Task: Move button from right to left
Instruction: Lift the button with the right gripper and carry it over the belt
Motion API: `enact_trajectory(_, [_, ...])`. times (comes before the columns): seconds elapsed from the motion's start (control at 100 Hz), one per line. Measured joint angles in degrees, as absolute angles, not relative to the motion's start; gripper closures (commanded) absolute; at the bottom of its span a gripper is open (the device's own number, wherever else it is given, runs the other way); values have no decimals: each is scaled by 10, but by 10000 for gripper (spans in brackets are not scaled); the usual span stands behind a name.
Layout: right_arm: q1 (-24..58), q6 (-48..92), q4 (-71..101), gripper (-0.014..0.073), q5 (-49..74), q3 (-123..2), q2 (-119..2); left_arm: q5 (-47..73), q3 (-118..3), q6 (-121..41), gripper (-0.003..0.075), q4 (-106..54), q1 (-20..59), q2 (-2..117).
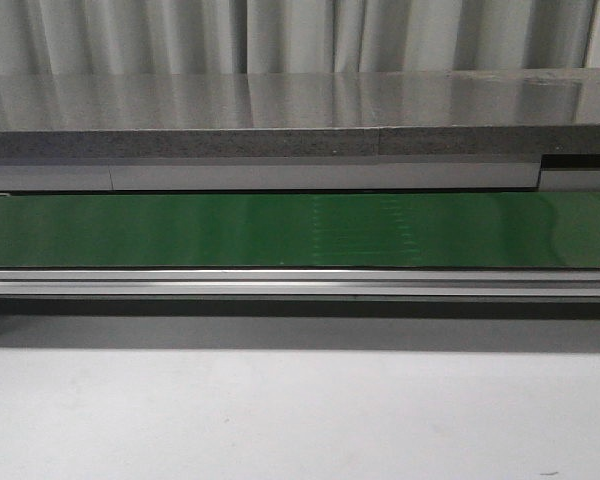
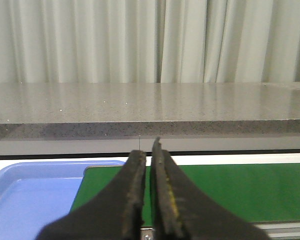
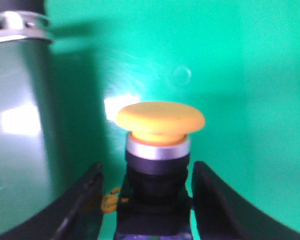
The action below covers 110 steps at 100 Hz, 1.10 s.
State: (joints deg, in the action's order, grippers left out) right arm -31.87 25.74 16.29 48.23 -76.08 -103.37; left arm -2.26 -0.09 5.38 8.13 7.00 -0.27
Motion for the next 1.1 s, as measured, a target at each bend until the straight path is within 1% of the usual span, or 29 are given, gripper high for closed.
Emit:
enact_trajectory(0.16, [-300,257,183,441,508,-761,-999,-23,-1,54,715,81,70,-3])
enact_trajectory(0.49, [-203,248,177,441,528,-761,-990,-23,-1,54,715,81,70,-3])
enact_trajectory(0.73, [-195,229,155,438,531,-761,-990,-23,-1,54,715,81,70,-3])
enact_trajectory(0.78, [-195,228,153,423,531,-761,-990,-23,-1,54,715,81,70,-3])
enact_trajectory(0.95, [-195,225,153,306,531,-761,-990,-23,-1,54,715,81,70,-3])
enact_trajectory(1.0, [-195,223,153,293,532,-761,-990,-23,-1,54,715,81,70,-3])
enact_trajectory(1.1, [-195,218,153,293,536,-761,-999,-23,-1,54,715,81,70,-3])
